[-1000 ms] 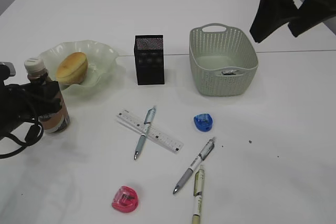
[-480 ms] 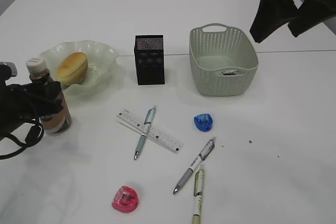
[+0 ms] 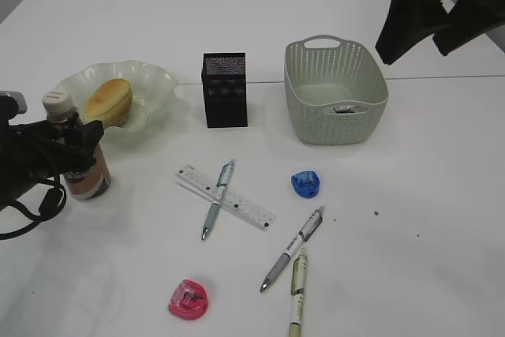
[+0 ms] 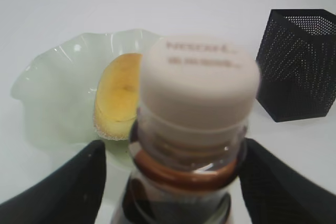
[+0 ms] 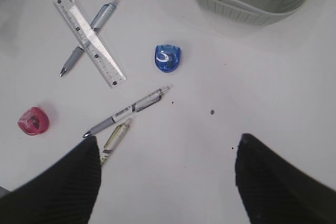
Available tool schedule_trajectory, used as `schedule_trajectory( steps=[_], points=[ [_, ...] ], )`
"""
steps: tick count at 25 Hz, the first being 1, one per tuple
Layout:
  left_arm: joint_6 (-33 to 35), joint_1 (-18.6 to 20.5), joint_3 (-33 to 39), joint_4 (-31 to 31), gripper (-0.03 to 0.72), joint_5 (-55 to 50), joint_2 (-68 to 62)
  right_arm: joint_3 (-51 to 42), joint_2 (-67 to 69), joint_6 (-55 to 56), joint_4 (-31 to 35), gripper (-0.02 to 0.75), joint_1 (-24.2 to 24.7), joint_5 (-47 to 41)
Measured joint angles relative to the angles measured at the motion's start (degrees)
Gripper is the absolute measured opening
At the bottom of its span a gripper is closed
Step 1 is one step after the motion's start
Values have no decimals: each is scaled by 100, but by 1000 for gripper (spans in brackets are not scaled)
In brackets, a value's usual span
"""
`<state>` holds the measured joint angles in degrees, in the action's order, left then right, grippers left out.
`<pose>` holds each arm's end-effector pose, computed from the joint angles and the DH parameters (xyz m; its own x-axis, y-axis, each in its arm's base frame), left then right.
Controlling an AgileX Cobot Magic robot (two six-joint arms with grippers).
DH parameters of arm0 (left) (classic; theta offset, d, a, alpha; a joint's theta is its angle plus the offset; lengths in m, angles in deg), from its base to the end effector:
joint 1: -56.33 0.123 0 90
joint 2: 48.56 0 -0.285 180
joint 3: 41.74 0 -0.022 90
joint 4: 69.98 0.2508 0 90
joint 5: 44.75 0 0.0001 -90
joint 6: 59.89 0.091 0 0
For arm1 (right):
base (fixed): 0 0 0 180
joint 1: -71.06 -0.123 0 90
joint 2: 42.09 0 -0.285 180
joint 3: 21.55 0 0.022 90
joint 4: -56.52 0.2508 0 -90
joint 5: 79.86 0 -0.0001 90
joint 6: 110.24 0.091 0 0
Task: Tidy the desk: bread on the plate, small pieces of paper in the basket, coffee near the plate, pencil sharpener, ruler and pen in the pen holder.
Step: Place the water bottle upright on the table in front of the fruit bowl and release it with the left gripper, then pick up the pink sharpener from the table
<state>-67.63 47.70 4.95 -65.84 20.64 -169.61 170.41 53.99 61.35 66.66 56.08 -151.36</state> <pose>0.3060 -0.0525 0.1071 -0.2336 -0.0703 -0.9698 0.1897 0.9749 -0.1163 0.3001 0.0960 0.3724 -0.8454 -0.3180 -0.4291 -0.3998 0.9095 0.1136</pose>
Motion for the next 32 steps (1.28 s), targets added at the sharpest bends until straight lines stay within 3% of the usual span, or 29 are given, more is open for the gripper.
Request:
schedule_trajectory(
  steps=[14,23,32],
  points=[
    [9,0,32,-11,585,-178,1037,0,0,0,0,584,0,0],
    [9,0,59,-1,584,-3092,3250,0,0,0,0,585,0,0],
    [9,0,-240,-11,581,-7379,5843,0,0,464,0,584,0,0]
  ],
)
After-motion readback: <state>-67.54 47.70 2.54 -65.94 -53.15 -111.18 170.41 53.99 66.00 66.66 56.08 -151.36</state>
